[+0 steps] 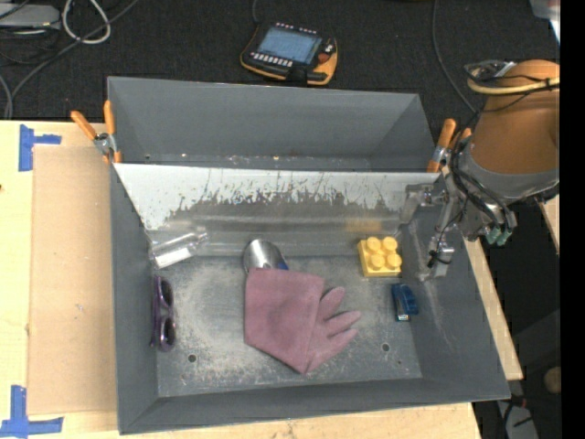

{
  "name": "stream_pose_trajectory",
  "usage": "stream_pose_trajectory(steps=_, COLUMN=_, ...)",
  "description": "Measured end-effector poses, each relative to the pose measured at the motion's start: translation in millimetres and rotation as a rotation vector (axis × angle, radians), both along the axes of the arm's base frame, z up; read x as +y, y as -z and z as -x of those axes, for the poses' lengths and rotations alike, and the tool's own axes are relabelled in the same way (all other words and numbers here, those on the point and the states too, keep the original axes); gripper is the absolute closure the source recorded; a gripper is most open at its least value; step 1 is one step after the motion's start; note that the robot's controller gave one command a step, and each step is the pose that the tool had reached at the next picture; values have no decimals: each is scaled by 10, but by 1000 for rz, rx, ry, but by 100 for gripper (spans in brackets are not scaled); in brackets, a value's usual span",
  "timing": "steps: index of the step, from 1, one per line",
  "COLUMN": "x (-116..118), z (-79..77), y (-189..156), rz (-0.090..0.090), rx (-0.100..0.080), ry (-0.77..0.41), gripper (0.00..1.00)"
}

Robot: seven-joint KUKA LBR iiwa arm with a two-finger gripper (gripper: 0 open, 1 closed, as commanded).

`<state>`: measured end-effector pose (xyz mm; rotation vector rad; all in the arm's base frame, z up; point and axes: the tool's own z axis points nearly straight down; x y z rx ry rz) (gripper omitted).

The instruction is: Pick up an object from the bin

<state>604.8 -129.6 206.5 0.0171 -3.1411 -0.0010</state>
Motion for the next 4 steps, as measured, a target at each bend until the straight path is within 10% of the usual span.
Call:
stream_pose_trajectory(steps=1, x=0, z=0, y=0, rz=0, rx=0, ry=0, gripper=0)
stream_pose_trajectory(steps=2, x=-299, z=1000, y=488, rz=-1, rx=2, ry=84, gripper=100)
stream_pose_trajectory(steps=3, x=-295, z=998, y=487, rz=-1, rx=2, ry=81, gripper=100)
stream_pose_trajectory(steps=4, x=381, z=1115, y=781, rz=-3, rx=6, ry=147, gripper=100)
